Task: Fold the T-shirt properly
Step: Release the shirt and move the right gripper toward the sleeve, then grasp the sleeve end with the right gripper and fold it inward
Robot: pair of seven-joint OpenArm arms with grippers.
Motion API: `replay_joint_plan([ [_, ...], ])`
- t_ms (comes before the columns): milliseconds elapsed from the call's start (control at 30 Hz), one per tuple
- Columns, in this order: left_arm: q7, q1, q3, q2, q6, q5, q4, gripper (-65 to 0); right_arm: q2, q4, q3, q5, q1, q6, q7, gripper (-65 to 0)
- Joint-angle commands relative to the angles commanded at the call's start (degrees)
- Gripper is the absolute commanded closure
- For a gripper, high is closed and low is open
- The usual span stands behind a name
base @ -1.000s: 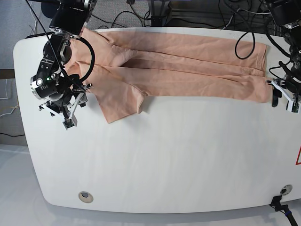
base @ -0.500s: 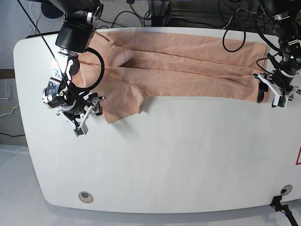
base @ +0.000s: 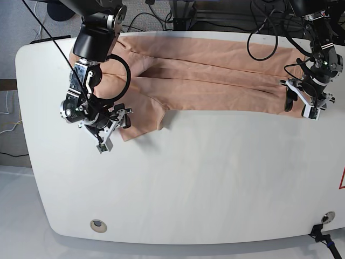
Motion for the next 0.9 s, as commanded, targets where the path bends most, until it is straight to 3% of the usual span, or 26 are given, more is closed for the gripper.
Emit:
replay_joint_plan([
  [200, 0.0, 0.0, 0.53, 0.0, 0.0, 0.0, 0.0, -33.0, -1.14, 0.0, -0.09, 0.0, -1.05, 0.0, -0.44, -33.2],
  [367, 0.0, 0.0, 0.53, 0.0, 0.0, 0.0, 0.0, -33.0, -1.14, 0.35, -3.96, 0.0, -2.55, 0.0, -0.44, -32.8],
  [467, 0.0, 0.0, 0.53, 0.0, 0.0, 0.0, 0.0, -33.0, -1.23, 0.35, -4.92, 0.0, -2.73, 0.0, -0.44, -24.5],
  [600, 0.0, 0.0, 0.53, 0.0, 0.0, 0.0, 0.0, -33.0, -2.29, 0.35, -4.84, 0.0, -2.46, 0.0, -0.44, -2.4],
  [633, 0.0, 0.0, 0.53, 0.0, 0.0, 0.0, 0.0, -33.0, -2.29, 0.35, -4.84, 0.0, -2.37, 0.0, -0.44, 0.0],
  [767, 0.0, 0.0, 0.53, 0.0, 0.0, 0.0, -0.09, -33.0, -2.46, 4.84, -4.92, 0.0, -2.64, 0.09, -1.58, 0.0],
  [833, 0.0, 0.0, 0.53, 0.0, 0.0, 0.0, -0.18, -33.0, -2.64, 8.97, -4.92, 0.0, -2.73, 0.18, -5.54, 0.0],
  [900, 0.0, 0.0, 0.53, 0.0, 0.0, 0.0, -0.26, -33.0, -2.64, 13.98, -4.92, 1.58, -2.9, 1.89, -10.46, 0.0],
])
